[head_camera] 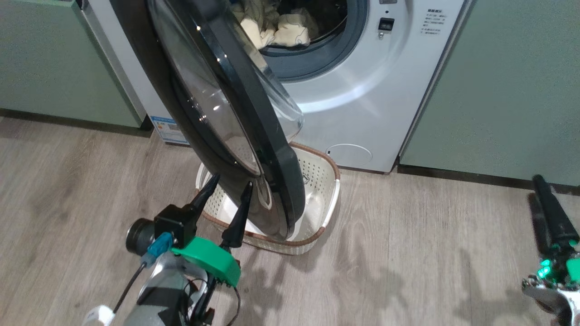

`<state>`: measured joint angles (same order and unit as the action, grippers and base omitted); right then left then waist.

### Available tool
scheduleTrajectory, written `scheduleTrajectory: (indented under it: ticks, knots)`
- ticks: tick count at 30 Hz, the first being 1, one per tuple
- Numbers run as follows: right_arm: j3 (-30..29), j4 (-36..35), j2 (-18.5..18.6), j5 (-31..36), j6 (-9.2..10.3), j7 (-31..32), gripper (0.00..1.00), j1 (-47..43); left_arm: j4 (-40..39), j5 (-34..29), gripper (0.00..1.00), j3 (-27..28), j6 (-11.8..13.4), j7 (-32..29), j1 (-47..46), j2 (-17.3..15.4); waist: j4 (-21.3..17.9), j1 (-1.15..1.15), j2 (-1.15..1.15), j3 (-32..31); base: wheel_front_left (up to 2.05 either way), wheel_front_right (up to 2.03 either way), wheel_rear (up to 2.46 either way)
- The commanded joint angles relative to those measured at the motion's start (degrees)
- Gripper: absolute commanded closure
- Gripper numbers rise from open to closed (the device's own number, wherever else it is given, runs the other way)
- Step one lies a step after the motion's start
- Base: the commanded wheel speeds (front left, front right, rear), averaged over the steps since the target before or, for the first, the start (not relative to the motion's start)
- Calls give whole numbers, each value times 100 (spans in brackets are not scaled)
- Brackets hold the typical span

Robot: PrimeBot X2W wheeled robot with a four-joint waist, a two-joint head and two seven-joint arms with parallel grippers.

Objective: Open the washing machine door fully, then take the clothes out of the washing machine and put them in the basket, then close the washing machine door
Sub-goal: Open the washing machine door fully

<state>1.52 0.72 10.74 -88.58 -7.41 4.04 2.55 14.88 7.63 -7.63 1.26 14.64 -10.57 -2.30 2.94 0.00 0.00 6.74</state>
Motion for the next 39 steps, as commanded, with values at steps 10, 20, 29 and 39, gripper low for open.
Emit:
scheduleTrajectory:
  ticks: [10, 20, 29, 39]
  knots:
    - [56, -549, 488, 3080, -8, -1779, 0, -293, -207, -43, 0, 259, 27, 36, 34, -117, -63, 0, 0, -175, 0, 0, 0]
    - [-413, -660, -253, 6552, -8, -1901, 0, -705, -234, -45, 0, 306, 34, 36, 102, -146, -103, 0, 0, -213, 0, 0, 0]
    - [-343, -464, -579, 7716, -8, -1903, 0, -1032, -237, -31, 0, 359, 51, 36, 160, -154, -135, 0, 0, -229, 0, 0, 0]
    - [-408, -266, -704, 7817, -8, -1903, 0, -1180, -228, -2, 0, 419, 84, 36, 248, -153, -172, 0, 0, -260, 0, 0, 0]
